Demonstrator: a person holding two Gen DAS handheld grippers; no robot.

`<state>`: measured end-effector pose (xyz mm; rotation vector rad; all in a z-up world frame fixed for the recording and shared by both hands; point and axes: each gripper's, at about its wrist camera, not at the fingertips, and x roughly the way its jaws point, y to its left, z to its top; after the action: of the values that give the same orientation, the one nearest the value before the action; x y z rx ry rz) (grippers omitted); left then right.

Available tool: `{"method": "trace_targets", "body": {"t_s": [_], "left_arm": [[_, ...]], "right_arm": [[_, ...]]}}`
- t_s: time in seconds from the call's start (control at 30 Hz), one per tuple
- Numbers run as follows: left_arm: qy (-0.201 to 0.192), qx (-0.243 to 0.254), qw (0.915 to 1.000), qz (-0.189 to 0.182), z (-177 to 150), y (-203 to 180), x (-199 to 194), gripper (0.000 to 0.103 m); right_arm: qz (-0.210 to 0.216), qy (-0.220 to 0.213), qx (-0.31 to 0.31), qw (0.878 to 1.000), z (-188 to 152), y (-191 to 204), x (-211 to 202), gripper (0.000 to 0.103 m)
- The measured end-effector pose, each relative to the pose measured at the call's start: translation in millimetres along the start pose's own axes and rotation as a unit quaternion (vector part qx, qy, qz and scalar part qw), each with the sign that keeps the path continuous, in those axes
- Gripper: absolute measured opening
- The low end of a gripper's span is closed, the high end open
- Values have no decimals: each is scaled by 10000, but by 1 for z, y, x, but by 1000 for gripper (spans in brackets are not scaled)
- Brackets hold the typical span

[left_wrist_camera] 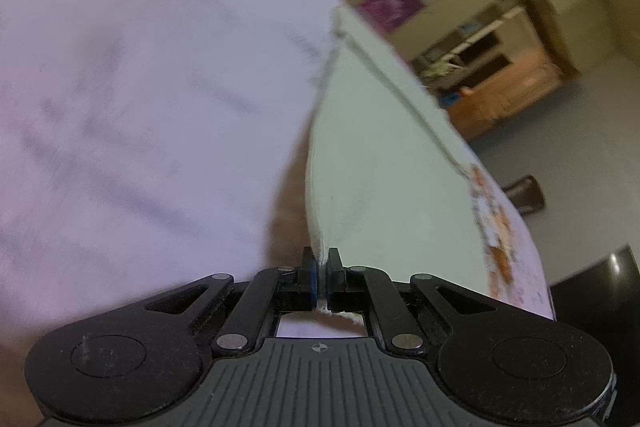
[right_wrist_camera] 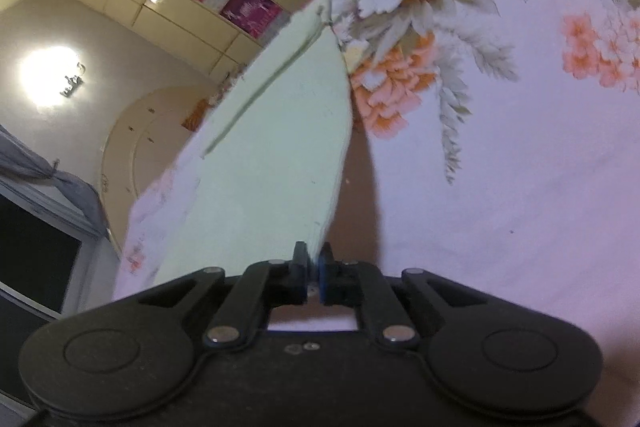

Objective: Fold small clothes

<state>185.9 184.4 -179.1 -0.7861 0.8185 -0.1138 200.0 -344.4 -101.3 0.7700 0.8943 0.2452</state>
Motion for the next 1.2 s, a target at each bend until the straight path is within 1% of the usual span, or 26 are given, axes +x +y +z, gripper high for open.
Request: {"method": "trace_targets", "body": {"t_s": [0.03, 0.1, 0.2, 0.3, 0.37, 0.43, 0.53, 0.73, 0.83, 0.9, 1.0, 1.03, 1.07, 1.17, 1.2], "left_arm": [[-13, -86, 10000, -28, -1, 2, 0, 4], [-71, -154, 9998, -106, -3, 0, -2, 4], [-201, -159, 9993, -260, -2, -7, -10, 4], [-411, -162, 9976, -540, 5, -22, -21, 4], [-532, -326, 9952, -750, 17, -30, -26, 4], [-650, -411, 9929, -908, 31, -39, -31, 4], [-746, -349, 9905, -1104, 62, -65, -35, 4], [-969, 265, 9861, -1321, 137, -134, -36, 4], [-1096, 393, 9840, -1347, 172, -148, -35, 4], [-1135, 352, 9838, -1343, 195, -151, -28, 4], [-1128, 240, 9850, -1284, 228, -155, -2, 4], [-1114, 221, 9856, -1249, 235, -154, 7, 4], [-1088, 199, 9865, -1211, 235, -150, 16, 4], [-950, 143, 9895, -1080, 257, -146, 60, 4], [-913, 129, 9901, -1058, 259, -143, 72, 4]], "right_arm": [[-49, 45, 37, 10000, 0, -3, 2, 6], [55, -4, 78, 10000, -1, -2, -2, 6], [198, -104, -54, 9997, 1, 9, -13, 6], [235, -188, -291, 9991, 7, 26, -22, 5], [268, -280, -515, 9979, 13, 41, -28, 5], [268, -374, -748, 9961, 23, 57, -31, 5], [303, -535, -1016, 9929, 48, 82, -34, 5], [406, -888, -1553, 9830, 109, 141, -38, 6], [462, -1087, -1708, 9782, 138, 166, -37, 5], [466, -1190, -1791, 9755, 157, 180, -33, 6], [404, -1265, -1912, 9725, 185, 196, -19, 5], [379, -1266, -1924, 9724, 193, 199, -13, 5], [329, -1263, -1936, 9724, 202, 201, -5, 5], [170, -1205, -1906, 9741, 226, 200, 26, 6], [115, -1173, -1908, 9745, 233, 199, 38, 6]]}}
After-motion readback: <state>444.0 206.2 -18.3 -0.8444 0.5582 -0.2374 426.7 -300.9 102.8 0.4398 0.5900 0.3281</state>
